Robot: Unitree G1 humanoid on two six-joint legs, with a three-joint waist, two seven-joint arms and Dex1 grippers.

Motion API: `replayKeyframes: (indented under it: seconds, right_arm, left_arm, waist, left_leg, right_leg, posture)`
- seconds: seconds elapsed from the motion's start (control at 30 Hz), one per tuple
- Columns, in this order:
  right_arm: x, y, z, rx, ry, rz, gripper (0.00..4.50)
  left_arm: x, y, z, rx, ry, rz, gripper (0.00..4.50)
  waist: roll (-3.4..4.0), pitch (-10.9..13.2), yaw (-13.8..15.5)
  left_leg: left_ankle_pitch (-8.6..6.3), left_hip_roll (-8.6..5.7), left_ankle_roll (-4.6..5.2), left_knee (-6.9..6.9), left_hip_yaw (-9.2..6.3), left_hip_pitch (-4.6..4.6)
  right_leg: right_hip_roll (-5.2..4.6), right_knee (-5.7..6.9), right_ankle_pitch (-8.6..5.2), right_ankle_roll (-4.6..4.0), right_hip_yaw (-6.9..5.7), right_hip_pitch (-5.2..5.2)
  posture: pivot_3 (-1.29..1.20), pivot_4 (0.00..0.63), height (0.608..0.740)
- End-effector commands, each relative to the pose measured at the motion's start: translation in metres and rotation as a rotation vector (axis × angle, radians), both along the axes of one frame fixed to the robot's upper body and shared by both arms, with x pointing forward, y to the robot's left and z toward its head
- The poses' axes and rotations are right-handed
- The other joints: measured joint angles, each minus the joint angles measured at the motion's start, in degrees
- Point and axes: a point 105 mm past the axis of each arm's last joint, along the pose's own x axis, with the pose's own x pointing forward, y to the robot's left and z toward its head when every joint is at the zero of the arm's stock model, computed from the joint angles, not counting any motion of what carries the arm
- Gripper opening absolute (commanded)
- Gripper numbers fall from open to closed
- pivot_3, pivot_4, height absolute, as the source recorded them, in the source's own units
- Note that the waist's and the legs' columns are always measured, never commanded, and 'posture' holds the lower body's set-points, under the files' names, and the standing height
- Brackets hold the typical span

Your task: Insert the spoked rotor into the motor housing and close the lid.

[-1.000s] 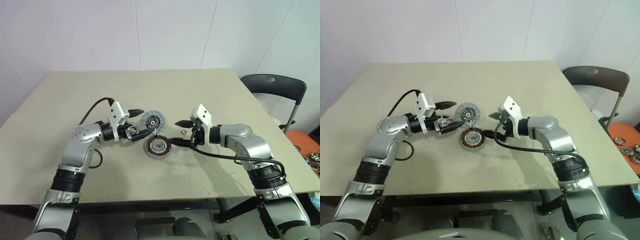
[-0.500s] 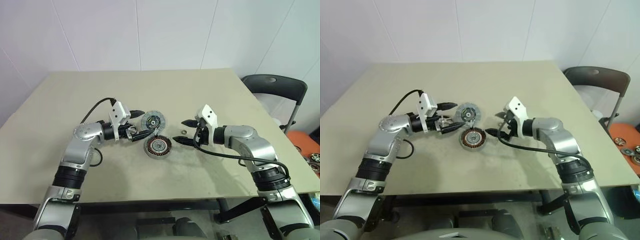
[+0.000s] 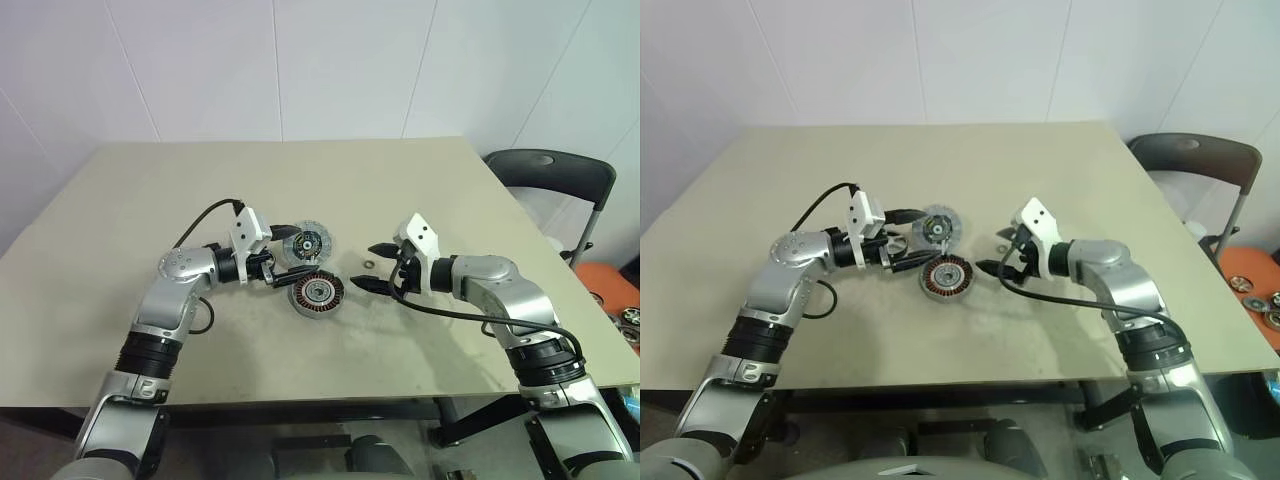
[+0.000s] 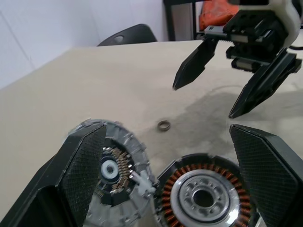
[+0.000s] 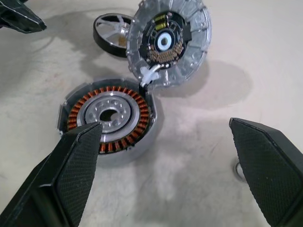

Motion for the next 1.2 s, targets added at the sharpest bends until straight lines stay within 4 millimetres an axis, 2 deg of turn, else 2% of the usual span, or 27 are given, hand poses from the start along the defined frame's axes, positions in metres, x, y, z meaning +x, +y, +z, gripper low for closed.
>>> replayKeyframes:
  seconds: [0.03,0.17,0.37,0.43,0.47,0.53,0.63,0.8,0.93,1.13,1.2]
  right_arm:
    - [0.012,-0.011,0.014,0.006,-0.083,-0.093,4.5]
    - [0.035,-0.024,-0.001,-0.005,-0.063,-0.292,4.5]
    - [0.054,-0.024,-0.015,-0.001,-0.056,-0.434,4.5]
    - [0.066,-0.03,-0.021,0.021,-0.041,-0.557,4.5]
    - [0.068,-0.026,-0.025,0.034,-0.03,-0.579,4.5]
    - [0.069,-0.014,-0.032,0.056,-0.022,-0.588,4.5]
    - [0.07,-0.007,-0.037,0.082,-0.018,-0.627,4.5]
    - [0.061,0.008,-0.054,0.051,0.029,-0.57,4.5]
    - [0.058,0.01,-0.057,0.045,0.031,-0.567,4.5]
    - [0.05,0.009,-0.074,-0.027,0.081,-0.534,4.5]
    - [0.048,0.01,-0.073,-0.021,0.087,-0.523,4.11]
  left_arm:
    - [0.003,-0.004,0.012,-0.003,-0.04,-0.026,4.44]
    - [0.005,-0.004,0.012,0.014,-0.044,-0.032,4.44]
    - [0.003,-0.001,0.008,0.019,-0.049,-0.007,4.44]
    - [0.003,0.001,0.004,0.022,-0.044,0.005,4.44]
    - [0.002,0.001,0.003,0.02,-0.041,0.009,4.44]
    - [0.002,0.002,0.002,0.021,-0.04,0.016,4.44]
    - [0.002,0.003,0.002,0.022,-0.044,0.026,4.44]
    - [0.002,0.005,0.002,0.025,-0.045,0.032,4.44]
    - [0.002,0.005,0.002,0.024,-0.046,0.033,4.44]
    - [0.004,0.004,0.002,0.023,-0.044,0.034,4.44]
    - [0.004,0.004,0.002,0.023,-0.045,0.036,4.5]
  waist:
    - [0.0,0.0,0.0]
    - [-0.01,0.0,-0.1]
    - [0.0,0.0,-0.2]
    - [0.01,0.0,-0.3]
    - [0.0,0.0,-0.3]
    - [0.0,0.0,-0.3]
    - [0.01,0.0,-0.3]
    - [0.01,0.0,-0.3]
    - [0.02,0.0,-0.5]
    - [0.02,0.0,-0.6]
    - [0.01,0.0,-0.6]
  left_leg:
    - [0.0,0.0,0.0,0.0,0.0,0.0]
    - [0.0,0.0,0.0,0.01,0.0,0.03]
    - [0.0,0.0,0.0,-0.04,0.0,0.01]
    - [0.0,0.0,0.0,-0.04,0.0,0.02]
    - [0.0,0.0,0.0,-0.03,0.0,0.04]
    - [0.0,0.0,0.0,-0.02,0.0,0.05]
    - [0.0,0.0,0.0,-0.03,-0.02,0.05]
    - [0.0,-0.01,0.0,0.01,-0.02,0.05]
    - [0.0,0.0,0.0,-0.01,-0.02,0.08]
    - [0.0,0.0,0.0,0.02,-0.02,0.12]
    - [0.0,0.0,0.0,0.01,-0.02,0.12]
  right_leg:
    - [0.0,0.0,0.0,0.0,0.0,0.0]
    - [0.0,0.0,0.0,-0.01,0.0,0.01]
    - [0.0,0.01,0.01,0.01,0.0,-0.01]
    - [0.0,0.03,0.01,0.01,0.0,-0.01]
    - [0.0,0.04,0.01,0.01,0.0,0.01]
    - [0.0,0.07,0.01,0.0,0.0,0.01]
    - [0.01,0.1,0.02,0.01,0.0,-0.01]
    - [0.0,0.11,0.02,0.01,0.0,0.02]
    - [0.01,0.22,0.01,0.01,0.0,-0.02]
    - [0.02,0.28,0.01,0.01,0.0,-0.01]
    - [0.02,0.28,0.01,0.01,0.0,-0.01]
  posture:
    - [0.0,0.0,0.74]
    - [0.0,0.0,0.74]
    - [0.0,0.0,0.74]
    - [0.0,0.0,0.74]
    - [0.0,0.0,0.74]
    - [0.0,0.0,0.74]
    - [0.0,0.0,0.74]
    - [0.0,0.0,0.74]
    - [0.0,0.0,0.74]
    - [0.0,0.0,0.74]
    - [0.0,0.0,0.74]
